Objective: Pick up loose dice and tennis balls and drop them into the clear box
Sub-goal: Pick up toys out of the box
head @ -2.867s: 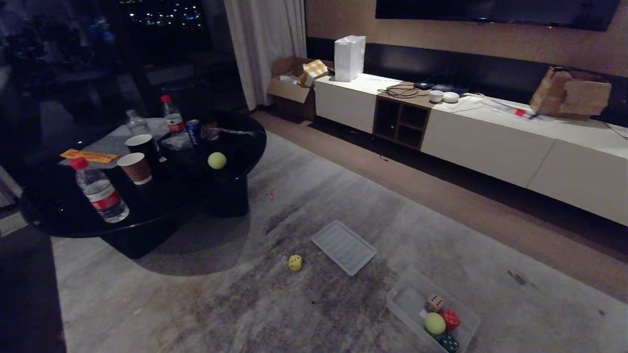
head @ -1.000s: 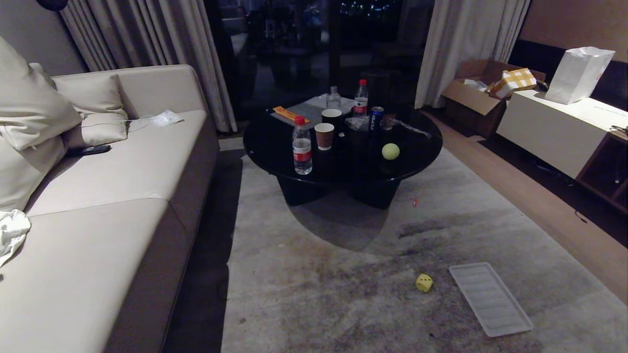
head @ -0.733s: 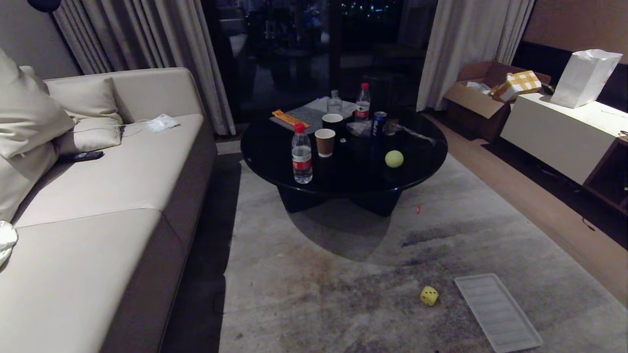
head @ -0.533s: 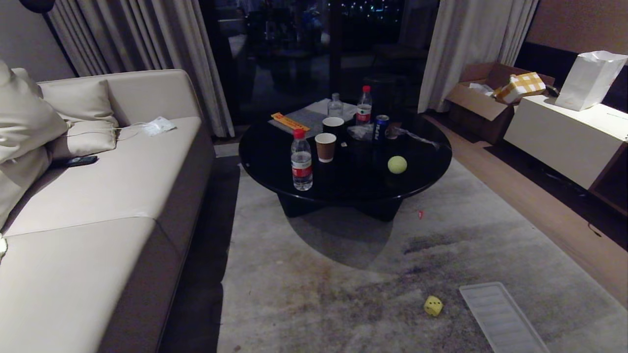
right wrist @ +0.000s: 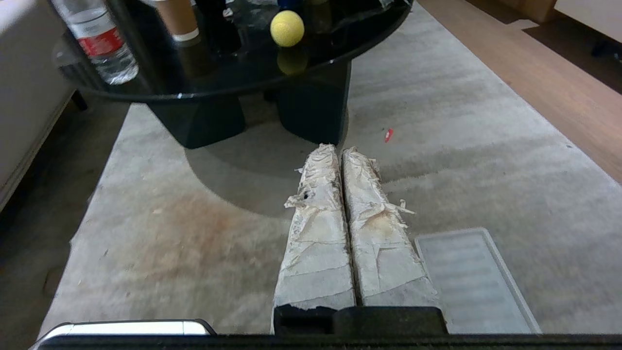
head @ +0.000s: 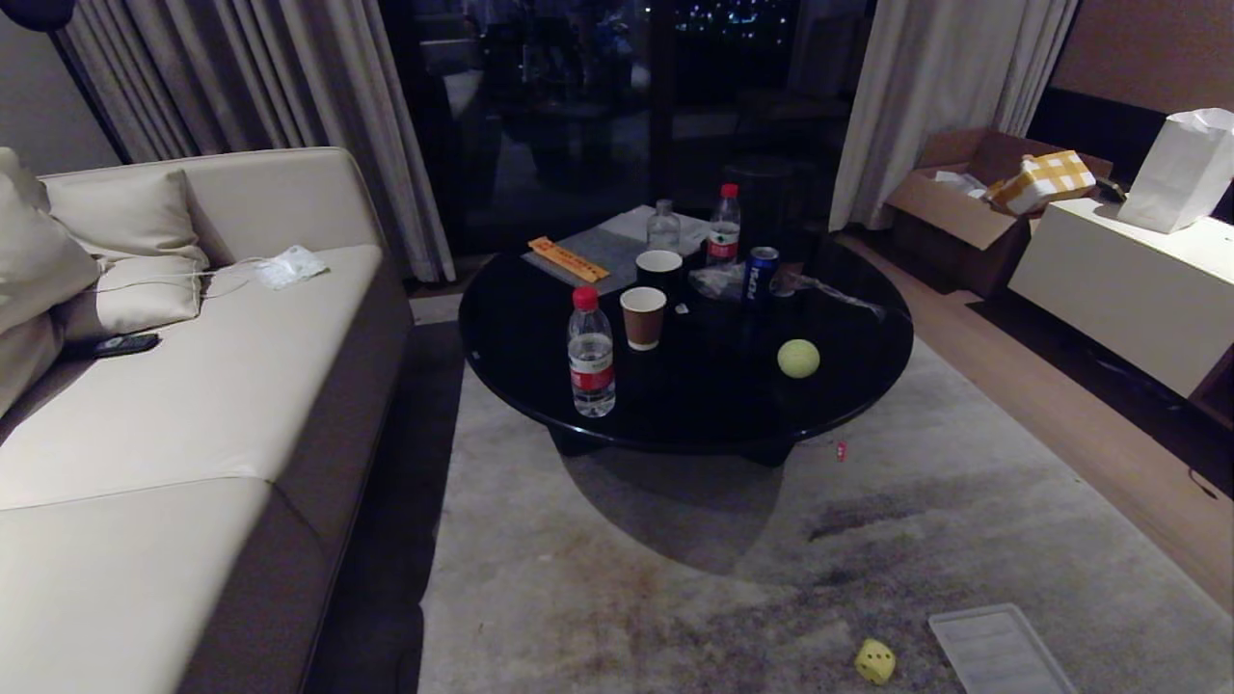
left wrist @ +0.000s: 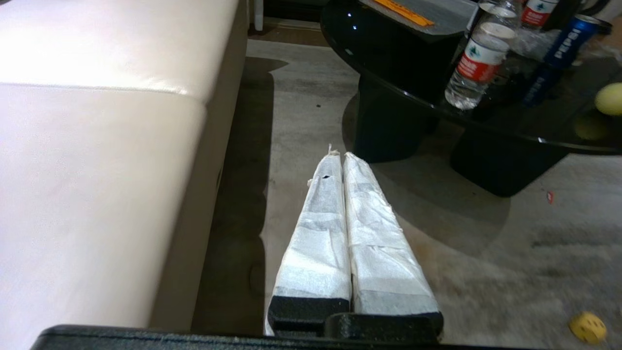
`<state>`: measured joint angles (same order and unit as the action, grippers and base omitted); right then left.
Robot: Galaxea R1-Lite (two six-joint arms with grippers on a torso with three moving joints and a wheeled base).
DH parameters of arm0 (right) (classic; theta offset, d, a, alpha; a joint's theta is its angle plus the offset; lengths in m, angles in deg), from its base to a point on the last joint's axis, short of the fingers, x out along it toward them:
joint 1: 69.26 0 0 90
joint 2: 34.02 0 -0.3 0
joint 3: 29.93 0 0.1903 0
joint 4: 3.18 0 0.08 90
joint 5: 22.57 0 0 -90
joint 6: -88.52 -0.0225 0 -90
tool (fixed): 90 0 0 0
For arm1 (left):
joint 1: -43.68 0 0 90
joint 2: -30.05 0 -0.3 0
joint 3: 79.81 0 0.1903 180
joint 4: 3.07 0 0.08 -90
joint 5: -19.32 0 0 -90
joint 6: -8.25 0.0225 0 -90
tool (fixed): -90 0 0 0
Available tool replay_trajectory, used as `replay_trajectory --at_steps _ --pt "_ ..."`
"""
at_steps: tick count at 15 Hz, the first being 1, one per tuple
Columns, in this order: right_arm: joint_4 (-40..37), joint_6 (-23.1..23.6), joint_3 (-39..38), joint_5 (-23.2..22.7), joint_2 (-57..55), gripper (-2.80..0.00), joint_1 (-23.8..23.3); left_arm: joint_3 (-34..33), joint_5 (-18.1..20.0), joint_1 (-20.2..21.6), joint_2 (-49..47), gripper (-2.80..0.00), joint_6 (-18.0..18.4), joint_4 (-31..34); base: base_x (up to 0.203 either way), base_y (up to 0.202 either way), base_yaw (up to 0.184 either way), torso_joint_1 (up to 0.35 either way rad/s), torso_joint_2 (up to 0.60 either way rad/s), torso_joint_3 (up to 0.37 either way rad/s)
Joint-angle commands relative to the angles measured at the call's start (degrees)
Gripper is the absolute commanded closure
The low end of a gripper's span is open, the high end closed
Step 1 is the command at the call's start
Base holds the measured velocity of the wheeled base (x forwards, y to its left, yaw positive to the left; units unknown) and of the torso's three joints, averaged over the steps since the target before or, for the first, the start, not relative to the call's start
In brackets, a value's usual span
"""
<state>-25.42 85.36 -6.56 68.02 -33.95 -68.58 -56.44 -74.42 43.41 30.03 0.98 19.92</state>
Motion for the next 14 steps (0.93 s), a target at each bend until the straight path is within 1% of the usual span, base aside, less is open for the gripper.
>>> replay_trajectory --at_steps 1,3,8,14 --pt "0.01 -0.01 -0.44 0.02 -0.07 0.0 0.03 -0.09 -0.12 0.0 -0.06 0.0 -0.11 0.03 0.178 0.0 -0.001 -0.002 0.0 0.002" --pt "0.01 -0.01 -0.44 0.02 -0.07 0.0 0.03 -0.09 -0.05 0.0 -0.06 0.0 -0.19 -0.06 0.097 0.0 0.0 -0.002 0.0 0.0" --pt "0.03 -0.09 -0.44 0.02 -0.07 0.0 0.03 -0.09 -0.04 0.0 0.02 0.0 -0.54 -0.05 0.001 0.001 -0.012 0.0 0.0 0.001" --pt "0.06 -0.09 -0.44 0.02 -0.07 0.0 0.03 -0.09 -0.04 0.0 -0.06 0.0 -0.54 -0.01 0.002 0.009 -0.155 0.003 0.0 0.004"
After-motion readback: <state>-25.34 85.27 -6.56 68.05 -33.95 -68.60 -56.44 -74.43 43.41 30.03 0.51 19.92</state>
